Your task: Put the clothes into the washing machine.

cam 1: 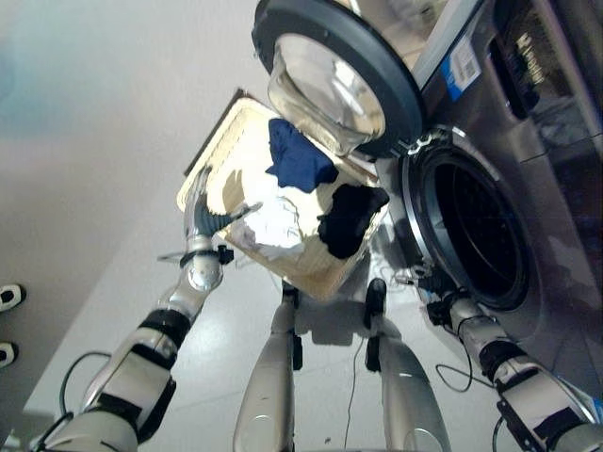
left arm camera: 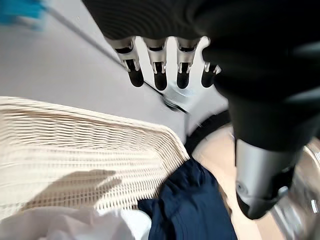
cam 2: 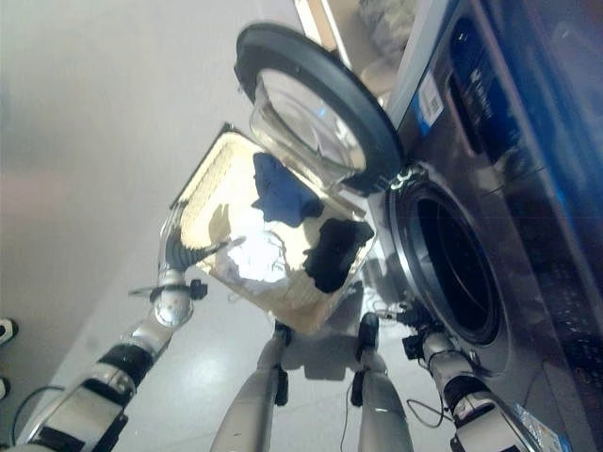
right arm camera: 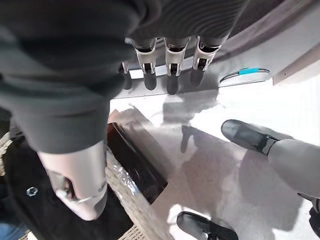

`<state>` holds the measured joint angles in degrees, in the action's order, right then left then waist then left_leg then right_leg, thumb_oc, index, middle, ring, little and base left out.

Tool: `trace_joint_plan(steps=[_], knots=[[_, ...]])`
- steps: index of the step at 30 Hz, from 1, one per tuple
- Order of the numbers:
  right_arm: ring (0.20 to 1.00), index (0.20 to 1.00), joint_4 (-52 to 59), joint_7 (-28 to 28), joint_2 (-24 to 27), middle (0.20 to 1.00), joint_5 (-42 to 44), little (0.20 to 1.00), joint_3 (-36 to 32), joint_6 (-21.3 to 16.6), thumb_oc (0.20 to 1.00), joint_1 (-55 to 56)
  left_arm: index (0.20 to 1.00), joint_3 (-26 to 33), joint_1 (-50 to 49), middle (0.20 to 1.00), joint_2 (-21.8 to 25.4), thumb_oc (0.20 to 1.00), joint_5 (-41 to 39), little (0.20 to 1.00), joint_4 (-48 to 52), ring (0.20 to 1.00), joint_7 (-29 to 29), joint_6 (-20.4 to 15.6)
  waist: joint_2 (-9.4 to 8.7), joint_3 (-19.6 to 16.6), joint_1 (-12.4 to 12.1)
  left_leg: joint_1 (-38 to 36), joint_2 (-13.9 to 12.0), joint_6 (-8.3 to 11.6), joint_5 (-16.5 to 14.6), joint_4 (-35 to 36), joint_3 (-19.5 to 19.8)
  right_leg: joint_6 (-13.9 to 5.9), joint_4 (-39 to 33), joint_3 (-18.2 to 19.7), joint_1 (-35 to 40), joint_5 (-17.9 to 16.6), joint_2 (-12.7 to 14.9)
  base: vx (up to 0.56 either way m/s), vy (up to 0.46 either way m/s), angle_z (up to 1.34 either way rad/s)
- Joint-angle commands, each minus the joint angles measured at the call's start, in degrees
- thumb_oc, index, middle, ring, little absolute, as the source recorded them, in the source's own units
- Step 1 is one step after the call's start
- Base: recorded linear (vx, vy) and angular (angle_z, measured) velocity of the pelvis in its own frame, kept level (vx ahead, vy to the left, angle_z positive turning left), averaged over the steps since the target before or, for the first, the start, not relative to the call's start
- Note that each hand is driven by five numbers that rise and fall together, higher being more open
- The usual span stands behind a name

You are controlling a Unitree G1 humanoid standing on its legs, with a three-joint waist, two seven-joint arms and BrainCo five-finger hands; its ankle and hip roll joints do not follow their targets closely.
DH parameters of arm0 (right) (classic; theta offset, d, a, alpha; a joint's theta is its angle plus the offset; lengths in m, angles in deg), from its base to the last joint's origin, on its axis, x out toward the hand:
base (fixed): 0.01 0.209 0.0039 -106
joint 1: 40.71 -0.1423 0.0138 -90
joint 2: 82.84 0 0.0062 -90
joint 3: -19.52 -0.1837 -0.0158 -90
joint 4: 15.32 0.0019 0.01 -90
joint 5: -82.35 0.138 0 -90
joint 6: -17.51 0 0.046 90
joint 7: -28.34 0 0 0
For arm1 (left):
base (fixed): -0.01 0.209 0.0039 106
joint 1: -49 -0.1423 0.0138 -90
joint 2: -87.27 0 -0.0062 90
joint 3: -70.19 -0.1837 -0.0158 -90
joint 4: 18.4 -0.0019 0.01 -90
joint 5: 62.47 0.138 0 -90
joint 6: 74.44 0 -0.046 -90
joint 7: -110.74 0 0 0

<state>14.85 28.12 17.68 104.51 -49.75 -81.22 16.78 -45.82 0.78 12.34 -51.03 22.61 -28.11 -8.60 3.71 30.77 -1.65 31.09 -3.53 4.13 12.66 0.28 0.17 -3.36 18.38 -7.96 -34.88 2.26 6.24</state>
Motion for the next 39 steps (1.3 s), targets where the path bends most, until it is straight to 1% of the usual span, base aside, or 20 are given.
trace_joint_plan(steps=[1,3,5,6,7,8,12,13,21,28,33,34,35,36,37,39], knots=[[1.0,1.0,4.8,-0.7,2.2,1.0,1.7,1.0,1.3,-2.0,1.0,1.2,1.0,0.7,2.5,1.0,3.0,1.0,4.7,1.0,0.6,1.0,1.5,0.3,-4.4,-1.0,1.4,6.7,2.8,0.97,-8.6,-11.8,-0.3,-4.18,-2.9,1.9,-5.6,-6.1,0.1,-0.05,-0.013,0.09],[1.0,1.0,6.1,-1.2,2.4,1.0,2.0,1.0,1.6,-1.6,1.0,0.7,1.0,0.0,3.5,1.0,3.6,1.0,6.0,1.0,0.3,1.0,0.9,0.4,-4.56,-1.0,1.6,9.0,2.9,0.92,-8.8,-13.4,-0.4,-4.13,-1.7,1.9,-7.7,-6.1,-0.1,-0.04,-0.009,0.05],[1.0,1.0,6.4,-1.3,2.5,1.0,2.0,1.0,1.7,-1.5,1.0,0.6,1.0,-0.2,3.8,1.0,3.8,1.0,6.7,1.0,0.1,1.0,0.6,0.5,-4.61,-1.0,1.6,9.6,2.9,0.91,-8.9,-13.9,-0.4,-4.11,-1.3,2.0,-8.2,-6.1,-0.2,-0.02,-0.01,0.02],[1.0,1.0,8.5,-1.7,3.3,1.0,2.5,1.0,1.9,-0.9,1.0,0.1,1.0,-2.5,5.8,1.0,5.1,1.0,9.3,1.0,-0.9,1.0,-0.1,1.1,-5.12,-1.0,2.1,12.6,2.9,0.99,-9.8,-16.6,-0.2,-4.12,0.8,2.4,-11.2,-5.7,-0.7,-0.04,-0.019,0.02],[1.0,1.0,8.5,-1.6,3.5,1.0,2.5,1.0,1.9,-1.0,1.0,-0.2,1.0,-2.7,6.2,1.0,5.3,1.0,9.5,1.0,-1.1,1.0,-0.1,1.0,-5.13,-1.0,2.2,13.2,2.9,1.0,-9.5,-16.7,-0.2,-4.1,0.7,2.4,-11.8,-6.0,-0.7,-0.05,-0.016,0.01],[1.0,1.0,8.5,-1.4,3.9,1.0,2.7,1.0,2.1,-1.2,1.0,-0.6,1.0,-3.8,7.1,1.0,5.8,1.0,9.9,1.0,-1.8,1.0,-0.9,1.3,-5.19,-1.0,2.3,14.1,2.8,1.03,-10.0,-17.6,-0.2,-4.02,1.5,2.5,-12.7,-5.6,-1.0,-0.03,0.009,0.01],[1.0,1.0,8.5,-1.2,4.5,1.0,2.9,1.0,2.4,-1.4,1.0,-1.6,1.0,-5.8,9.3,1.0,6.3,1.0,9.5,1.0,-3.6,1.0,-2.4,1.7,-5.19,-1.0,2.7,16.2,2.6,1.15,-10.0,-18.7,-0.2,-3.95,2.3,2.8,-14.8,-5.6,-1.2,-0.01,0.001,-0.03],[1.0,1.0,8.8,-1.2,4.9,1.0,3.2,1.0,2.6,-1.3,1.0,-2.0,1.0,-6.7,10.1,1.0,6.6,1.0,8.8,1.0,-4.3,1.0,-3.8,2.0,-5.22,-1.0,2.9,17.2,2.6,1.18,-10.1,-19.2,0.0,-3.92,2.6,2.9,-15.7,-5.6,-1.3,-0.02,-0.006,-0.06],[1.0,1.0,8.5,-1.2,5.4,1.0,3.6,1.0,2.9,-2.2,1.0,-2.9,1.0,-7.3,8.9,1.0,5.8,1.0,7.6,1.0,-6.7,1.0,-5.9,1.9,-4.94,-1.0,2.9,19.0,2.8,1.52,-9.9,-19.7,0.6,-3.87,2.6,2.9,-17.3,-5.8,-1.4,-0.01,-0.001,0.0],[1.0,1.0,8.2,-0.9,5.6,1.0,4.1,1.0,3.5,-2.6,1.0,-4.6,1.0,-7.1,9.4,1.0,5.2,1.0,8.2,1.0,-10.3,1.0,-4.9,4.1,-5.29,-1.0,3.1,19.8,2.5,1.95,-9.2,-19.1,0.5,-3.88,2.2,2.7,-18.1,-6.1,-1.6,0.0,0.0,0.0],[1.0,1.0,8.1,-1.3,5.5,1.0,4.5,1.0,4.3,-2.7,1.0,-5.5,1.0,-7.9,11.1,1.0,5.5,1.0,9.1,1.0,-13.0,1.0,-5.0,7.6,-5.53,-1.0,3.2,20.4,2.4,2.16,-8.8,-19.1,0.7,-3.9,2.3,2.8,-18.6,-6.2,-1.7,0.0,0.0,0.0],[1.0,1.0,8.3,-1.5,5.5,1.0,4.7,1.0,4.4,-2.6,1.0,-5.6,1.0,-8.5,11.3,1.0,5.7,1.0,9.9,1.0,-13.9,1.0,-4.7,9.8,-5.66,-1.0,3.2,20.4,2.5,2.19,-8.7,-18.9,0.7,-3.88,2.0,2.8,-18.6,-6.3,-1.8,0.0,0.0,0.0],[1.0,1.0,8.4,-1.6,5.5,1.0,4.7,1.0,4.5,-2.6,1.0,-5.6,1.0,-8.5,11.3,1.0,5.7,1.0,10.0,1.0,-14.0,1.0,-4.7,10.1,-5.67,-1.0,3.2,20.4,2.5,2.19,-8.7,-18.9,0.8,-3.88,2.0,2.8,-18.6,-6.4,-1.8,0.0,0.0,0.0],[1.0,1.0,8.3,-1.6,5.4,1.0,4.9,1.0,4.7,-2.8,1.0,-5.8,1.0,-9.1,11.5,1.0,5.7,1.0,11.5,1.0,-15.4,1.0,-4.6,12.9,-5.77,-1.0,3.3,20.4,2.4,2.16,-8.6,-18.8,0.7,-3.91,1.8,2.7,-18.5,-6.4,-1.7,0.0,0.0,0.0],[1.0,1.0,8.2,-1.6,5.4,1.0,5.0,1.0,4.8,-2.8,1.0,-6.0,1.0,-9.3,11.6,1.0,5.7,1.0,11.7,1.0,-15.8,1.0,-4.5,13.2,-5.8,-1.0,3.4,20.3,2.4,2.2,-8.6,-18.8,0.6,-3.89,1.7,2.6,-18.5,-6.5,-1.7,0.0,0.0,0.0],[1.0,1.0,8.0,-1.4,5.6,1.0,5.3,1.0,5.1,-2.9,1.0,-6.3,1.0,-9.8,11.8,1.0,5.7,1.0,12.4,1.0,-16.7,1.0,-4.1,15.0,-5.84,-1.0,3.4,20.5,2.3,2.31,-8.5,-18.7,0.6,-3.89,1.6,2.5,-18.5,-6.6,-1.6,0.0,0.0,0.0]])
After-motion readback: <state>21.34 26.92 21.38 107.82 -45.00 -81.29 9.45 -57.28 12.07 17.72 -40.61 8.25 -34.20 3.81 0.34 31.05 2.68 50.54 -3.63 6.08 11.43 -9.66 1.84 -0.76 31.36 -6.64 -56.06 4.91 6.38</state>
